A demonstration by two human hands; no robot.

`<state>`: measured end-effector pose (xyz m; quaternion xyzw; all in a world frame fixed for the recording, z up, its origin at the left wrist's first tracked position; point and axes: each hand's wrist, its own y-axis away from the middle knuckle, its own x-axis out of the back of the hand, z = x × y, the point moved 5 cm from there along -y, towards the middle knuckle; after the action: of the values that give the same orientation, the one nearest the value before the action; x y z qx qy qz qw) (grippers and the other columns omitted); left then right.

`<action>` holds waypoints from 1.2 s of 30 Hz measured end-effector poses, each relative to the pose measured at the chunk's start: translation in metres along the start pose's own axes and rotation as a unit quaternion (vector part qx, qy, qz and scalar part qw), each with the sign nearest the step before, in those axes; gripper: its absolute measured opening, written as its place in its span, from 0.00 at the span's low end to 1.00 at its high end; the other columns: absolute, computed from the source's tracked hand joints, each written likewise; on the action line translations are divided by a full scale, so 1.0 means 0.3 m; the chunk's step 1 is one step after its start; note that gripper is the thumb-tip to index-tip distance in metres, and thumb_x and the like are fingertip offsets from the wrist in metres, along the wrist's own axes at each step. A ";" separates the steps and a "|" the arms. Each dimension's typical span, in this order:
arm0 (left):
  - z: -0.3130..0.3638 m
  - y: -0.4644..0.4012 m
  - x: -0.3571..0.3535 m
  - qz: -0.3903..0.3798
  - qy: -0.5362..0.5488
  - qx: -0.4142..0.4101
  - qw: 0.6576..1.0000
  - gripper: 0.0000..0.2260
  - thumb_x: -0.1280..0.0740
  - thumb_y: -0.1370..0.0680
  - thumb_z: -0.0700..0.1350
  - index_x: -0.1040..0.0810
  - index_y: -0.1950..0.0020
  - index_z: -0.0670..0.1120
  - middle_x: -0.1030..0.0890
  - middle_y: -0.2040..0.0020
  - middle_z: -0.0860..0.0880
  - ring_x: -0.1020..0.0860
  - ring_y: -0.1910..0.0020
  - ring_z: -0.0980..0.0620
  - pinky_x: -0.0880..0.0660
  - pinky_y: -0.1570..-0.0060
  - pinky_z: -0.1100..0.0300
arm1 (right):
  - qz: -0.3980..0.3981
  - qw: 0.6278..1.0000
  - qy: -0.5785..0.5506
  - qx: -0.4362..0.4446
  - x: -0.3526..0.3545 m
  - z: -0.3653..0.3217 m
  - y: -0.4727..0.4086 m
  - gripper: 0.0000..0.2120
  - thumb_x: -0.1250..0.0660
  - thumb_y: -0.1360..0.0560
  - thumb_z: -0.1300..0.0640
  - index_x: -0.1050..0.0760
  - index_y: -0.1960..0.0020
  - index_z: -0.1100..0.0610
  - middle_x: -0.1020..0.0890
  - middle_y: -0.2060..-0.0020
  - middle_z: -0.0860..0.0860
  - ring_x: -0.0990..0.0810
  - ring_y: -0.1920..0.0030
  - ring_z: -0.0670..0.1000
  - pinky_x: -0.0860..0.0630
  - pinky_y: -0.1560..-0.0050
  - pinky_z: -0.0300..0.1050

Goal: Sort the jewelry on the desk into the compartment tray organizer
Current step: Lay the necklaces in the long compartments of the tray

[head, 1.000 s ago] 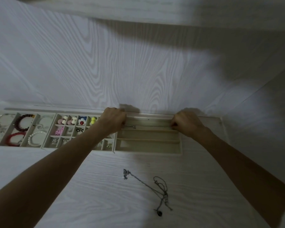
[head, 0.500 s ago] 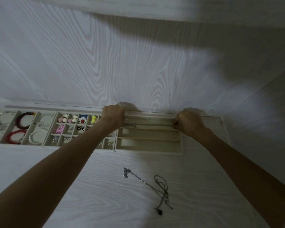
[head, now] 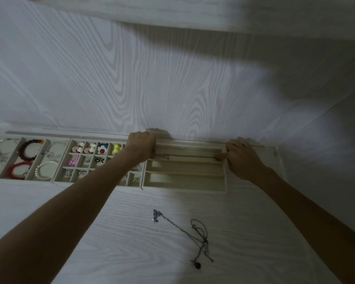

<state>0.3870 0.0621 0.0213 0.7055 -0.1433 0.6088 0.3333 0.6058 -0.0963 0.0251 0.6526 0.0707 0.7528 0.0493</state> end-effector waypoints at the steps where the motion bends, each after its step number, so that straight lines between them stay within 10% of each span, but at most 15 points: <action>1: 0.001 -0.002 0.001 -0.006 -0.008 -0.003 1.000 0.10 0.31 0.26 0.48 0.19 0.47 0.47 0.18 0.50 0.48 0.20 0.52 0.48 0.25 0.51 0.55 | -0.002 1.000 0.007 -0.003 -0.003 0.003 0.000 0.24 0.45 0.25 0.63 0.27 0.36 0.42 0.24 0.51 0.53 0.29 0.45 0.56 0.42 0.40 0.49; 12: 0.017 0.007 0.033 -0.023 -0.076 -0.003 0.997 0.13 0.33 0.24 0.48 0.23 0.43 0.44 0.20 0.47 0.45 0.21 0.48 0.46 0.27 0.49 0.54 | -0.024 1.000 0.012 -0.014 -0.001 0.003 -0.015 0.24 0.44 0.26 0.62 0.26 0.37 0.41 0.24 0.49 0.50 0.29 0.44 0.53 0.40 0.43 0.47; 24: 0.032 0.386 0.066 0.063 0.233 0.014 0.970 0.07 0.34 0.23 0.50 0.17 0.49 0.52 0.16 0.57 0.52 0.20 0.63 0.55 0.28 0.65 0.66 | 0.076 0.949 -0.290 -0.094 0.105 -0.207 0.218 0.09 0.37 0.25 0.59 0.18 0.52 0.56 0.19 0.60 0.51 0.23 0.55 0.53 0.31 0.55 0.45; 36: 0.135 0.557 -0.267 -0.032 0.266 -0.018 0.963 0.14 0.32 0.25 0.49 0.24 0.39 0.53 0.26 0.40 0.52 0.28 0.39 0.52 0.27 0.47 0.57 | -0.023 0.943 -0.322 -0.084 -0.100 -0.590 0.277 0.14 0.34 0.27 0.48 0.25 0.45 0.53 0.24 0.47 0.47 0.28 0.45 0.49 0.37 0.48 0.40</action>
<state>0.2988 -0.1033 -0.0072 0.5166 -0.0378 0.7606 0.3914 0.4366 -0.1907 -0.0144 0.8517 0.0026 0.5045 0.1415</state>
